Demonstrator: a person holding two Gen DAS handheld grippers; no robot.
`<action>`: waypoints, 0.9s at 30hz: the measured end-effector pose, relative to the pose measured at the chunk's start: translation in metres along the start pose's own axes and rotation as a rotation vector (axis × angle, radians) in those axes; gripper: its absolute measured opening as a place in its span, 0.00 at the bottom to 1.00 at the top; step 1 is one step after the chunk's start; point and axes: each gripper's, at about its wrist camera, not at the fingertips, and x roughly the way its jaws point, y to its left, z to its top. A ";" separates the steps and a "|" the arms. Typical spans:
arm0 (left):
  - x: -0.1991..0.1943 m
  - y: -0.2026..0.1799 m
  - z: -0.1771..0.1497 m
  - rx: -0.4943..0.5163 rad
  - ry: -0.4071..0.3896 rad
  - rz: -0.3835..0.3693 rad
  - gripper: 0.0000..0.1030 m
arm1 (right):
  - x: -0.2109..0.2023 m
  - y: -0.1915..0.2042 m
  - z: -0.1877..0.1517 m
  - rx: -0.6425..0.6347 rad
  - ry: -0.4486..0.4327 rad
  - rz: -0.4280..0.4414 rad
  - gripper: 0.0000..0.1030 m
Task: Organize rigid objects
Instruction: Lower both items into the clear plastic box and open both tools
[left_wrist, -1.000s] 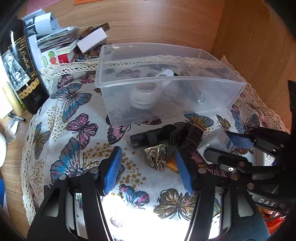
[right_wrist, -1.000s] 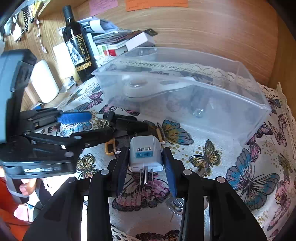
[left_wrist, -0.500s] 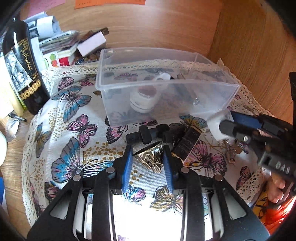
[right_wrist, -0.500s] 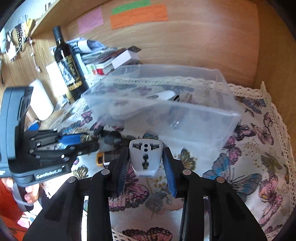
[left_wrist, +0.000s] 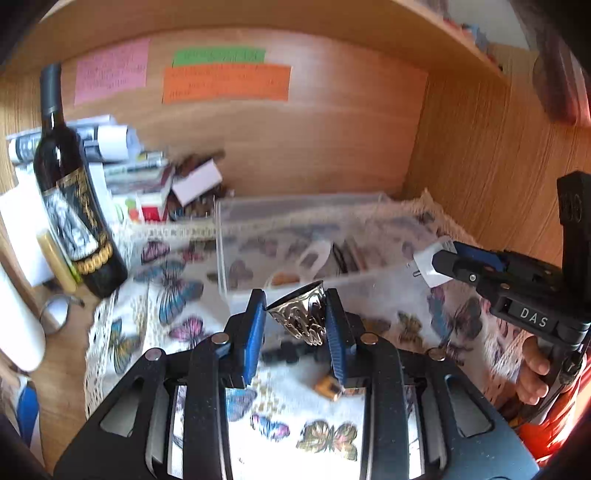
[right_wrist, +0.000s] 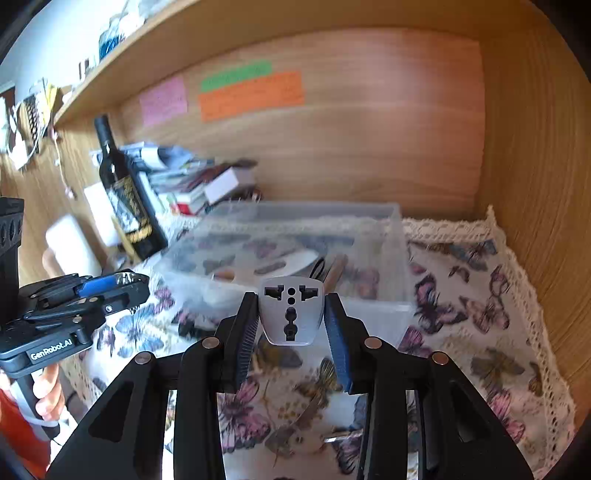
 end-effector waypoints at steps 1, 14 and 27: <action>0.000 -0.001 0.005 0.002 -0.012 -0.003 0.31 | -0.002 -0.001 0.003 0.000 -0.014 -0.006 0.33; 0.035 -0.015 0.041 0.022 -0.027 -0.023 0.31 | 0.010 -0.017 0.028 -0.009 -0.074 -0.078 0.33; 0.095 -0.032 0.035 0.058 0.101 -0.025 0.31 | 0.058 -0.037 0.016 0.027 0.053 -0.092 0.33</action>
